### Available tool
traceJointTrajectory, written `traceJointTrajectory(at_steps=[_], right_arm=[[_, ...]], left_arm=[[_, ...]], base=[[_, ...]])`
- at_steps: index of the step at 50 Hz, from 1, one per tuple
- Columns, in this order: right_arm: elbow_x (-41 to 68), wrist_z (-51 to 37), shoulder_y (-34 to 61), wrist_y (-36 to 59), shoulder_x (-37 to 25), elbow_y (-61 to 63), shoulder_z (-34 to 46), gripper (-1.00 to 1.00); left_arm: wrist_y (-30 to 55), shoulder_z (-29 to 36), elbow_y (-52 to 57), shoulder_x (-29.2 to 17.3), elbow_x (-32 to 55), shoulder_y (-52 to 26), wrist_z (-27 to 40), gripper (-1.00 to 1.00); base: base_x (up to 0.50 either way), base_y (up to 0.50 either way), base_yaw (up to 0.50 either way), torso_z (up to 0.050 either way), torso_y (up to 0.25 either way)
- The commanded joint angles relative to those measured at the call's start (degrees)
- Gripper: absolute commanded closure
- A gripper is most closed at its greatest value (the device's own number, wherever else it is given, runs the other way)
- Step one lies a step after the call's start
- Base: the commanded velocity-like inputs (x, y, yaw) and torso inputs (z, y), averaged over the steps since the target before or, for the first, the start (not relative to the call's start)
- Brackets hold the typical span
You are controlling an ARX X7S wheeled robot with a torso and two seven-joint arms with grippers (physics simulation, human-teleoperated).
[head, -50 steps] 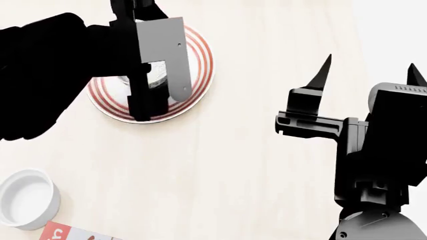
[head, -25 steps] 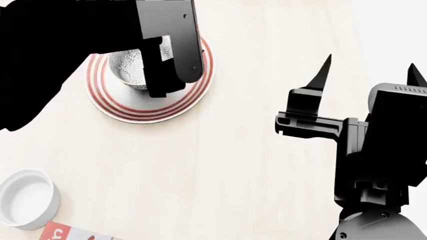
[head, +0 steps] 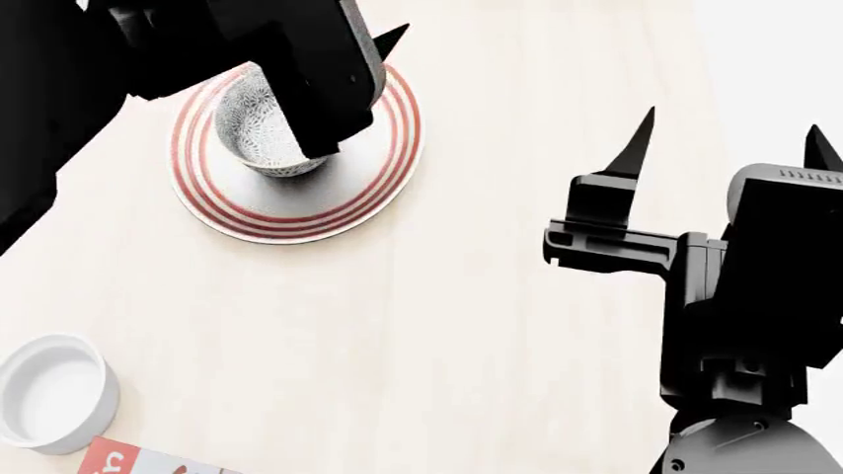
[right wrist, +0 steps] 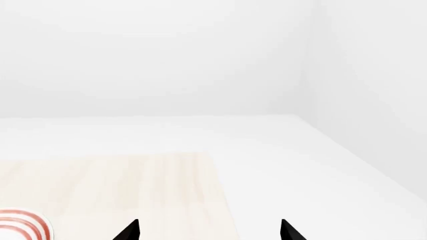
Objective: Pick the akita bowl next to the ramekin and place it on the plate.
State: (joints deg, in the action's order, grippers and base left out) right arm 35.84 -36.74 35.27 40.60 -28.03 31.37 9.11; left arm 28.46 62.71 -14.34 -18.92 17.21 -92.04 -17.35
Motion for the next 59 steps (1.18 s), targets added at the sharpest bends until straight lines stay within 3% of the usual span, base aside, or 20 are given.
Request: traceJointTrajectory(at_steps=[1, 16, 59], right_arm=[[0.03, -0.05, 0.05, -0.11, -0.08, -0.03, 0.09, -1.0], [-0.25, 0.07, -0.21, -0.71, -0.19, -0.27, 0.35, -1.0], [0.2, -0.42, 0.04, -0.59, -0.52, -0.02, 0.48, -1.0]], left_arm=[[3.4, -3.78, 8.04, -3.1, 2.26, 2.82, 5.67, -1.0], [7.71, -8.5, 19.81, -7.08, 4.84, 6.77, 13.39, -1.0], [18.64, -15.98, 42.62, -13.1, 11.07, 8.66, 23.16, -1.0]], base=[[0.0, 0.0, 0.0, 0.0, 0.0], [0.0, 0.0, 0.0, 0.0, 0.0], [0.0, 0.0, 0.0, 0.0, 0.0]])
